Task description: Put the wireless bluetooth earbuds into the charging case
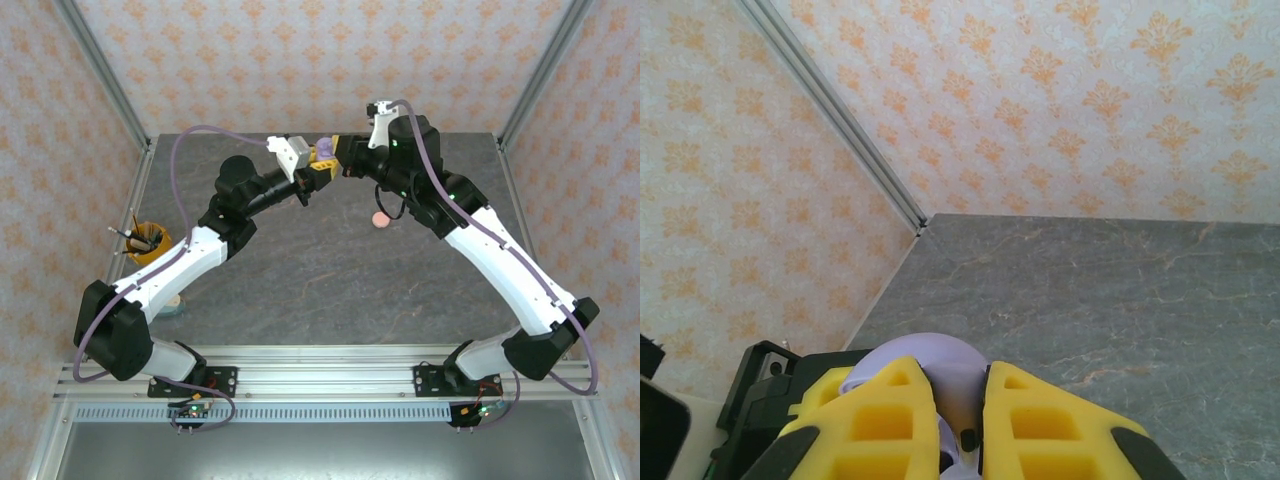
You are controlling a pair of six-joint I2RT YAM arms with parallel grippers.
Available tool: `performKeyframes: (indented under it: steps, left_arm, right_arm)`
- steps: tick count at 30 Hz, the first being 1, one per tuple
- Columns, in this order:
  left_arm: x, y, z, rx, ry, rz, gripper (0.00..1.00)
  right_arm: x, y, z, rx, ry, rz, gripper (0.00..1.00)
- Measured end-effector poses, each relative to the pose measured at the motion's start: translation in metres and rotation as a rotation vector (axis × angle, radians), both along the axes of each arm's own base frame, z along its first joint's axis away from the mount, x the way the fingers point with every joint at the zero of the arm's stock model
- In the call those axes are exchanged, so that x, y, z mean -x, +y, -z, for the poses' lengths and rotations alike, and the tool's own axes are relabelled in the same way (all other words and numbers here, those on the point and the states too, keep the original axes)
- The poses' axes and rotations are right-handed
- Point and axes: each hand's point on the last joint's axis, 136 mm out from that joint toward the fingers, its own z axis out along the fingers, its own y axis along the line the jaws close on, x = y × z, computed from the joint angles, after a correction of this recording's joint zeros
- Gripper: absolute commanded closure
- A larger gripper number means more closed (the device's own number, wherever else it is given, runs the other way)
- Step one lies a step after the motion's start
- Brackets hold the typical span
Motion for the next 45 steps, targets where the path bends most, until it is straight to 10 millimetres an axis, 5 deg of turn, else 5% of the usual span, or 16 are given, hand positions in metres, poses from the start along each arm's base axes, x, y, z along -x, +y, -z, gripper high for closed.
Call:
performKeyframes:
  steps: [39,45]
  left_arm:
    - [0.0,0.001,-0.001,0.001,-0.001,-0.002,1.0]
    - [0.0,0.0,-0.001,0.0,0.0,-0.001,1.0]
  right_arm:
    - [0.01,0.023,0.011,-0.024,0.059,-0.145,0.91]
    - [0.013,0.025,0.013,0.002,0.047,-0.177,0.81]
